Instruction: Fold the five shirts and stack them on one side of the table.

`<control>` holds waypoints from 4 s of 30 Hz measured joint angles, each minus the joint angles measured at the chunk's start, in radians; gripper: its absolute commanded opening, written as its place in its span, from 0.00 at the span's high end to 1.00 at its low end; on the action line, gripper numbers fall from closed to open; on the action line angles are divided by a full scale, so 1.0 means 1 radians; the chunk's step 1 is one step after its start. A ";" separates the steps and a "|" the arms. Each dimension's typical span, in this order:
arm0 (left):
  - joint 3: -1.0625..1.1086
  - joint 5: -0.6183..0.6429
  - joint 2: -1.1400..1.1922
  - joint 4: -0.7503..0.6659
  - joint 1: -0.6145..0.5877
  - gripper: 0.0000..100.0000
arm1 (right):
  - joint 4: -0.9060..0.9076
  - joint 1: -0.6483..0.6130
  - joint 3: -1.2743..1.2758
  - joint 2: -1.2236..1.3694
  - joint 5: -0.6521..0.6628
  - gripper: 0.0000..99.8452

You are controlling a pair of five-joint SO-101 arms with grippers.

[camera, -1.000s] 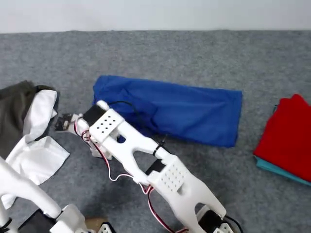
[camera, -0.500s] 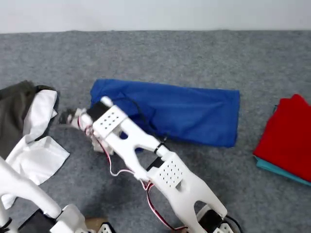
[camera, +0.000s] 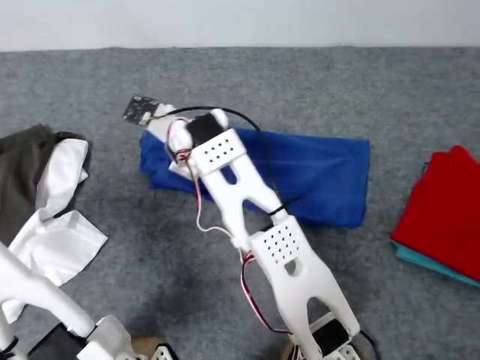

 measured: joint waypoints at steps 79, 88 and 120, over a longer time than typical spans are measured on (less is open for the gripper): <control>0.129 -0.005 0.000 -0.110 0.000 0.98 | 0.176 0.152 -0.141 0.160 -0.008 0.98; 0.129 -0.005 0.000 -0.110 0.000 0.98 | 0.086 0.041 -0.255 0.100 -0.008 0.98; 0.129 -0.005 0.000 -0.097 0.000 0.98 | 0.025 -0.126 -0.213 0.066 0.006 0.97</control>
